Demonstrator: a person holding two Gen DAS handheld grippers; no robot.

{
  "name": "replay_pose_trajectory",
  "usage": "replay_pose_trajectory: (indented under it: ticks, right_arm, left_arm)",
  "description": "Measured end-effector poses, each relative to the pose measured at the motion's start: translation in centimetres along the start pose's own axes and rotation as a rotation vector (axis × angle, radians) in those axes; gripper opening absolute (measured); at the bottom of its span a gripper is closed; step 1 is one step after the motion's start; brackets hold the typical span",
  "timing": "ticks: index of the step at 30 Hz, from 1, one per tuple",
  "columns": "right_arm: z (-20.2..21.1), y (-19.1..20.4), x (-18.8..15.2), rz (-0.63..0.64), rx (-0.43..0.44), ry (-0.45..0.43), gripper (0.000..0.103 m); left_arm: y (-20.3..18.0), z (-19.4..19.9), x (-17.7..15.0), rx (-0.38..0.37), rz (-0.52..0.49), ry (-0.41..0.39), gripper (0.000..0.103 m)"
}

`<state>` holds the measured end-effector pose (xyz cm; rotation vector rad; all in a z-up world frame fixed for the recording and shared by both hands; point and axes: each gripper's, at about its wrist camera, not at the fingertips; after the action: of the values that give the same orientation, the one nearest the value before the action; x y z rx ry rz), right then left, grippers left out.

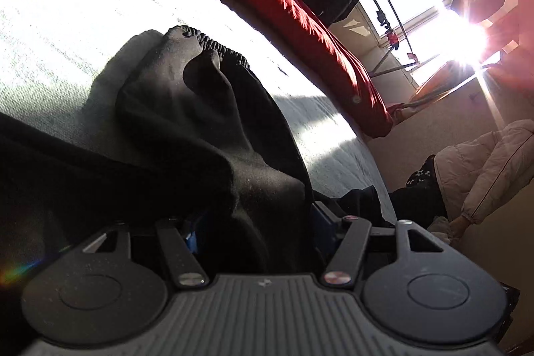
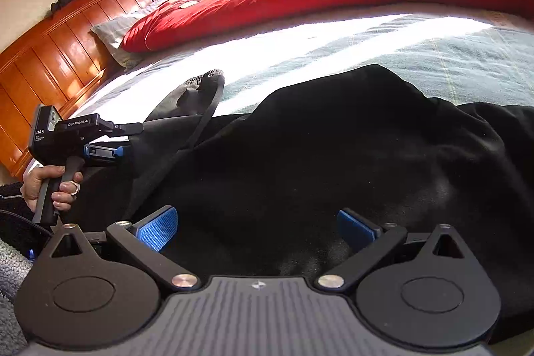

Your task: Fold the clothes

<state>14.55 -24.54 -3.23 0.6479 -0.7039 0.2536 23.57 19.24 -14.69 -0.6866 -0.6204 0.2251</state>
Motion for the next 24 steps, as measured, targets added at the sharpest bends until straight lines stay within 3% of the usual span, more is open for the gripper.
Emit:
replay_pose_trajectory:
  ticks: [1, 3, 5, 8, 17, 24]
  right_arm:
    - [-0.2, 0.2, 0.0, 0.002, 0.002, 0.004, 0.103]
    - [-0.6, 0.6, 0.1, 0.006, 0.005, 0.012, 0.103]
    - [-0.8, 1.0, 0.1, 0.014, 0.007, 0.021, 0.103]
    - [-0.9, 1.3, 0.0, 0.014, 0.015, 0.024, 0.103]
    - [-0.8, 0.6, 0.3, 0.01, 0.024, 0.029, 0.103]
    - [-1.0, -0.2, 0.7, 0.01, 0.03, 0.039, 0.103]
  left_arm:
    - [0.2, -0.4, 0.1, -0.008, 0.006, 0.001, 0.058]
    - [0.7, -1.2, 0.2, -0.023, 0.018, 0.002, 0.027]
    - [0.7, -1.4, 0.1, -0.004, 0.016, 0.008, 0.011]
    - [-0.2, -0.5, -0.3, 0.003, -0.019, -0.029, 0.003]
    - [-4.1, 5.6, -0.8, -0.044, -0.067, -0.186, 0.002]
    - [-2.9, 5.5, -2.9, 0.074, -0.036, -0.161, 0.002]
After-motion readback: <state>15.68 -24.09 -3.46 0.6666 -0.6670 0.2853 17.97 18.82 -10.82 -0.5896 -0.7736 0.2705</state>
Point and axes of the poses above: each gripper's, at about its wrist camera, not at the fingertips, and z roughly against the way its jaws point, y to its left, x to its top, and after that the axes turned 10 degrees about x, right-handed
